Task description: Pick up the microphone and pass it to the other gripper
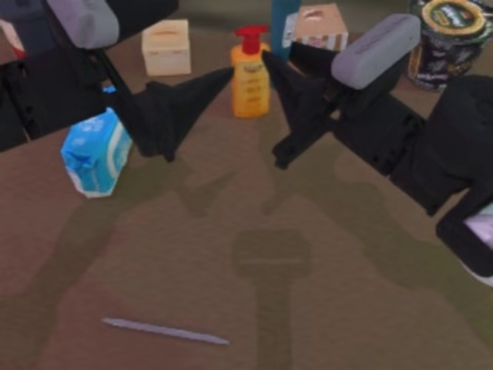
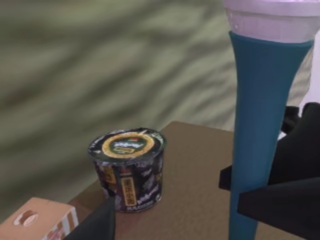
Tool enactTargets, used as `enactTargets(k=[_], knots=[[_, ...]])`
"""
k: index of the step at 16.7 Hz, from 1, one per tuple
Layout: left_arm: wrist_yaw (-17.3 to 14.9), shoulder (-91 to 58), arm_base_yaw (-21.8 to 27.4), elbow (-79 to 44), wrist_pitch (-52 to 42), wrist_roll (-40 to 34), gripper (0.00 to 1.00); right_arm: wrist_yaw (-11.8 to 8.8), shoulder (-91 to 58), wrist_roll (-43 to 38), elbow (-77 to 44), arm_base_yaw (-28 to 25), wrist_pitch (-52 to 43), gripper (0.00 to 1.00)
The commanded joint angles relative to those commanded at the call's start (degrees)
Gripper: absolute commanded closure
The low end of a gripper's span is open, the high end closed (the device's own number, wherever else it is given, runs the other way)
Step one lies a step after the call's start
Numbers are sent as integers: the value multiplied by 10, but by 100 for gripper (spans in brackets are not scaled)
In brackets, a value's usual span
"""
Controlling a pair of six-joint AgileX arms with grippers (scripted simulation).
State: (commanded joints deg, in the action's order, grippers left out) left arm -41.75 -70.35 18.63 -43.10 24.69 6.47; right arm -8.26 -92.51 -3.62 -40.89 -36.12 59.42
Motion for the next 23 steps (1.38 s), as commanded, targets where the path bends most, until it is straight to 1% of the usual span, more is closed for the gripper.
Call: enactTargets(k=[3, 5, 7, 11, 13, 14, 18, 23], knots=[[2, 0, -2, 1, -1, 0, 0, 0, 0, 0, 0, 0, 0, 100], [13, -21, 13, -17, 5, -1, 0, 0, 0, 0, 0, 0, 0, 100], [35, -63, 36, -49, 16, -2, 0, 0, 0, 0, 0, 0, 0, 100], [90, -156, 92, -120, 39, -4, 0, 0, 0, 0, 0, 0, 0, 100], [109, -185, 112, -143, 46, -5, 0, 0, 0, 0, 0, 0, 0, 100], [113, -191, 116, -148, 48, -5, 0, 0, 0, 0, 0, 0, 0, 100], [114, -192, 117, -149, 48, -5, 0, 0, 0, 0, 0, 0, 0, 100], [114, -192, 117, -149, 48, -5, 38, 0, 0, 0, 0, 0, 0, 100]])
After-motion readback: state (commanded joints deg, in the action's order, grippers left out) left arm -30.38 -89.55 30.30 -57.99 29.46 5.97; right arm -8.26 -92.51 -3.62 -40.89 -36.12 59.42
